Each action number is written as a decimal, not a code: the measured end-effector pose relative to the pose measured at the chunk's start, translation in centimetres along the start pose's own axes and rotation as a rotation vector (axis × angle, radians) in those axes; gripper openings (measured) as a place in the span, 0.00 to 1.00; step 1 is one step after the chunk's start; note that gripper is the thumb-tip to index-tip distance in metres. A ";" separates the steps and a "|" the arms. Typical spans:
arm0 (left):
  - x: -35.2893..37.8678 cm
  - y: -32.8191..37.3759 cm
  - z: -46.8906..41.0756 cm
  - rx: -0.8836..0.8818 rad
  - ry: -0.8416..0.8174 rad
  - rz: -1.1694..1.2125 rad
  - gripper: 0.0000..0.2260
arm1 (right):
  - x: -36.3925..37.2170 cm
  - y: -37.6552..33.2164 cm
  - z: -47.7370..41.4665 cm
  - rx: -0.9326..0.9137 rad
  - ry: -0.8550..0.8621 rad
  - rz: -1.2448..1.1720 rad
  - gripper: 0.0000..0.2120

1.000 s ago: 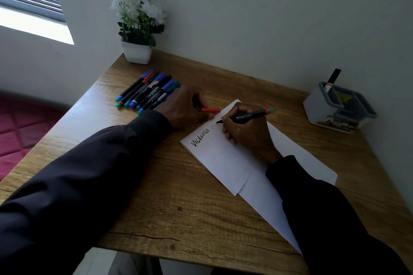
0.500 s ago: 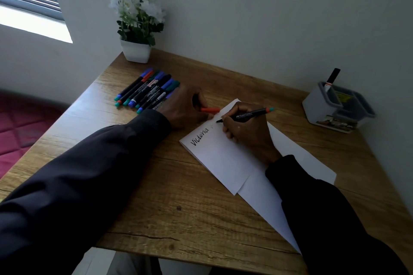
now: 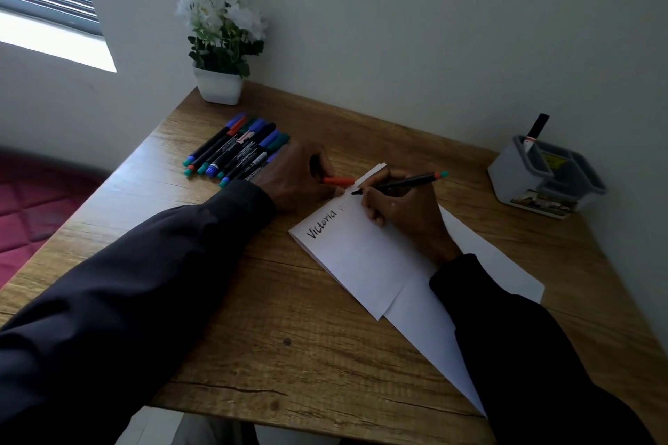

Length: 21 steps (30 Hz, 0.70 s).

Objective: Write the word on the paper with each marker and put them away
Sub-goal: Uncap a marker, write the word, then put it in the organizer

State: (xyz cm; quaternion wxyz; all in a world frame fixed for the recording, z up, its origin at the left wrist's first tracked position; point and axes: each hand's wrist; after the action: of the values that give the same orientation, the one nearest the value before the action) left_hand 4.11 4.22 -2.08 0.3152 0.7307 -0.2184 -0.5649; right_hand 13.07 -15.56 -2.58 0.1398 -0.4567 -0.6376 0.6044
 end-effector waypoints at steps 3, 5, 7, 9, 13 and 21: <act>0.0 0.2 0.0 -0.010 -0.008 -0.004 0.09 | 0.1 0.2 0.1 0.004 0.033 0.029 0.02; 0.0 0.4 0.0 -0.013 -0.005 -0.005 0.08 | 0.1 0.1 0.1 -0.006 0.030 0.032 0.02; 0.0 0.6 0.1 -0.013 0.000 -0.009 0.08 | 0.2 0.0 0.1 -0.006 0.024 0.028 0.02; 0.0 0.7 0.2 -0.020 0.008 -0.017 0.09 | 0.2 -0.1 0.2 -0.003 0.027 0.018 0.01; 0.0 0.6 0.1 -0.016 0.021 -0.015 0.09 | 0.3 -0.4 0.4 -0.011 0.017 0.018 0.04; 0.2 0.6 0.0 -0.038 0.016 -0.032 0.09 | 0.6 -0.7 0.3 -0.030 0.013 0.018 0.03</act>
State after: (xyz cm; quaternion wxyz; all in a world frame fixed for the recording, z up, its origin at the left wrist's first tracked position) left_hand 4.20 3.70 -1.78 0.3217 0.7326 -0.1932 -0.5679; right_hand 12.21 -15.25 -2.22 0.1317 -0.4684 -0.6416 0.5929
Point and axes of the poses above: each hand's wrist, its own z-axis away from the middle knuckle, its own x-axis out of the palm, y = z × x, and after that the axes turned 5 degrees about -z, right-handed
